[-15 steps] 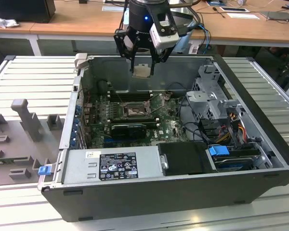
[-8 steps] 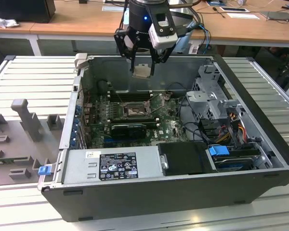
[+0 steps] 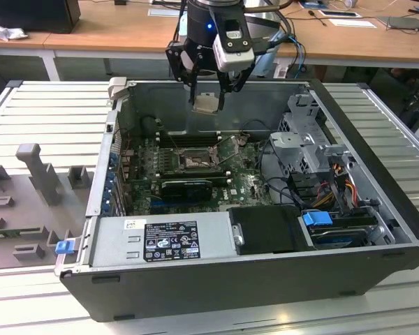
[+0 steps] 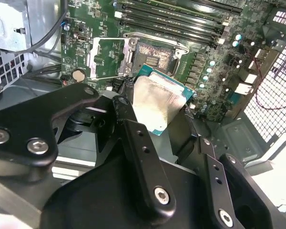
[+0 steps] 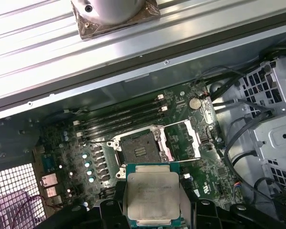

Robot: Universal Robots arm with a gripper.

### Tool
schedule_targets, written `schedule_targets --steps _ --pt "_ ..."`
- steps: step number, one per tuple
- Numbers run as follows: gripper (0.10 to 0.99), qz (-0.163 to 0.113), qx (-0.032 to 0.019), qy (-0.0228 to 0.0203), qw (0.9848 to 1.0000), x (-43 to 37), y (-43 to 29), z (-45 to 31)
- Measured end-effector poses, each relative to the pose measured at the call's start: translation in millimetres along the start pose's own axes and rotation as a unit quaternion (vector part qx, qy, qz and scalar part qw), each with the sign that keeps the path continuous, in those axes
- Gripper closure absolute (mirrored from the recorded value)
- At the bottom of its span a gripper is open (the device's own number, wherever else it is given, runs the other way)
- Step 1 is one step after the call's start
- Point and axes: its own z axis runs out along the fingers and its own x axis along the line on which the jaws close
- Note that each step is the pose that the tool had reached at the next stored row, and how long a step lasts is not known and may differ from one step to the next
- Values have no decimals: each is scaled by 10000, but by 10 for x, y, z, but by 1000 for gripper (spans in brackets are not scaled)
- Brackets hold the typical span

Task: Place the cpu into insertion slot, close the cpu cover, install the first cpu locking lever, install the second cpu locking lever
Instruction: 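Place the cpu into insertion slot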

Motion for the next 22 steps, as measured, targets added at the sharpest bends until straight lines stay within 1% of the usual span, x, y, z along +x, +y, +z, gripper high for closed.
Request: schedule_targets --steps 11,16,22 --pt "557 265 -5 -24 9996 0 0 1" --pt "557 427 -8 -38 9991 0 0 1" --pt "557 623 -12 -55 9980 0 0 2"
